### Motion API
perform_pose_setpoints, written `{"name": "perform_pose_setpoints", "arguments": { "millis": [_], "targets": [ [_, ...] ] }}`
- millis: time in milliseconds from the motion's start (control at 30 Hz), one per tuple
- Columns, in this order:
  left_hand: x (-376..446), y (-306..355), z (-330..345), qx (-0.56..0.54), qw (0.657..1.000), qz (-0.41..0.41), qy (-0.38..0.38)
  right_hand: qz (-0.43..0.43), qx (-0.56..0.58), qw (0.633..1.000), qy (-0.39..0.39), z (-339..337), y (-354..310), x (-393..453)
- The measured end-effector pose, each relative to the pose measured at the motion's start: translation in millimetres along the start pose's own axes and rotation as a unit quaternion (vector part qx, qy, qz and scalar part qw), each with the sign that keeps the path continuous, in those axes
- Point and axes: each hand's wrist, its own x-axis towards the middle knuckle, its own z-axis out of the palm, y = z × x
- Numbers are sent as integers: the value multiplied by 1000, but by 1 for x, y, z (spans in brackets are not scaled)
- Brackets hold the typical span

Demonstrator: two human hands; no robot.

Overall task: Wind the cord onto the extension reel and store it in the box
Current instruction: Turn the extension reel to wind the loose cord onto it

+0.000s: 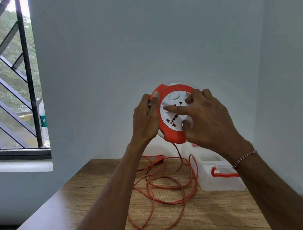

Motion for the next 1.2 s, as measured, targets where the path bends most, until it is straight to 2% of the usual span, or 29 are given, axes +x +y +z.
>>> {"name": "perform_pose_setpoints", "arguments": {
  "millis": [233, 400, 500, 600, 700, 800, 1000, 1200],
  "targets": [
    [1, 0, 0, -20, 1000, -6, 7, 81, 37, 992, 84, 8, -2, 2],
    [3, 0, 1, -33, 999, -30, 23, 85, 78, 984, 134, 7, 6, 5],
    [6, -2, -3, -66, 995, -58, 37, 171, 97, 969, 151, 3, 16, 7],
    [9, 0, -5, -101, 989, -95, 47, 261, 199, 941, 85, -4, 25, 10],
    [9, 3, -6, -122, 984, -123, 48, 296, 380, 875, -45, -10, 31, 11],
    [10, 4, -8, -131, 981, -137, 46, 311, 461, 828, -77, -10, 34, 10],
    [10, 6, -12, -136, 982, -132, -10, 326, 474, 817, -51, -6, 33, 11],
    [12, -6, -12, -5, 995, -100, 18, 315, 451, 833, -54, -2, 29, 10]
  ]
}}
